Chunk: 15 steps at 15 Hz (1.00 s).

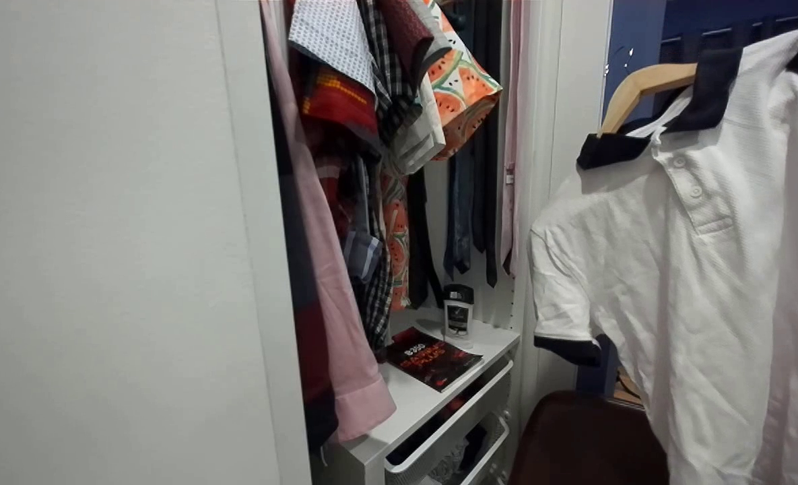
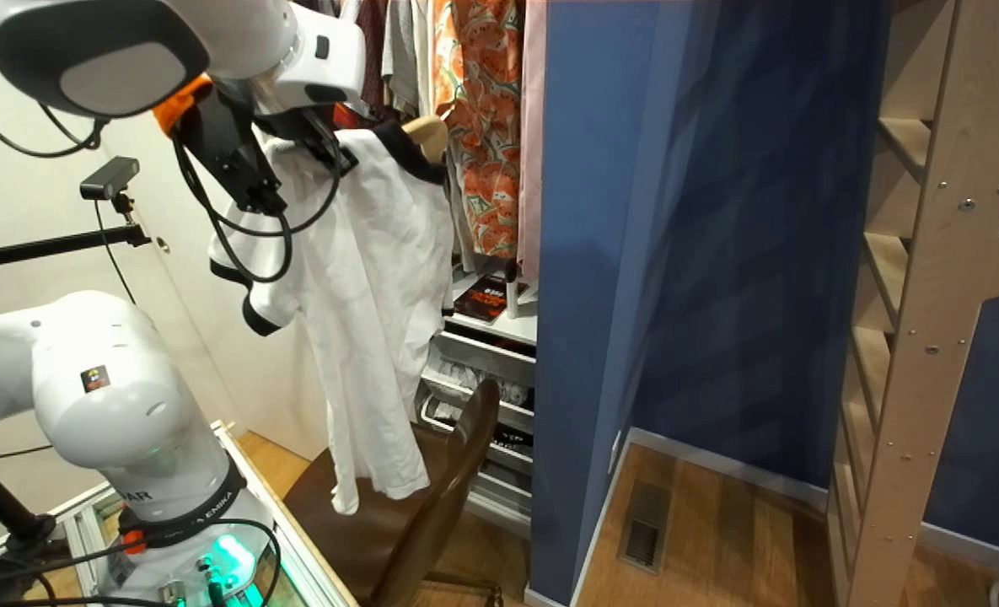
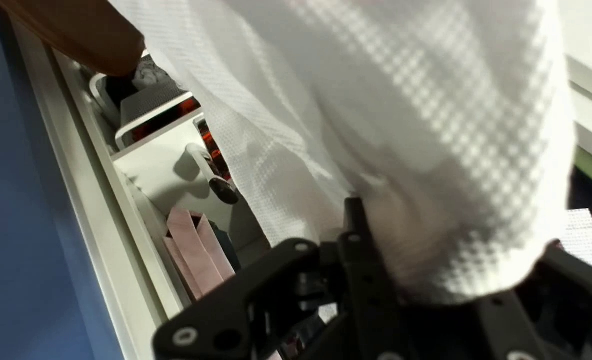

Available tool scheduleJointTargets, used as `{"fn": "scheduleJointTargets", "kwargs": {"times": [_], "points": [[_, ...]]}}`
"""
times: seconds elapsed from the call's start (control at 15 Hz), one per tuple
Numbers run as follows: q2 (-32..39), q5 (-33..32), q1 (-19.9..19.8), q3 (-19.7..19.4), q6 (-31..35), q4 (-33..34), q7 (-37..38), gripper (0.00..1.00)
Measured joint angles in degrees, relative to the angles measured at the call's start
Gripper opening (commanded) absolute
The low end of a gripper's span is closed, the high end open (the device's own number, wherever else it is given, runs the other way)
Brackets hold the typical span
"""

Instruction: Remove the hang wire with white shirt and put it on the chair

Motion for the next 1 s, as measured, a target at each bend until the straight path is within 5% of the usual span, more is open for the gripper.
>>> {"fn": "scheduleJointTargets", "kwargs": {"times": [1.0], "points": [[4.9,0.1,-0.2,-6.3,4.5,-6.4,-5.8,0.02]]}}
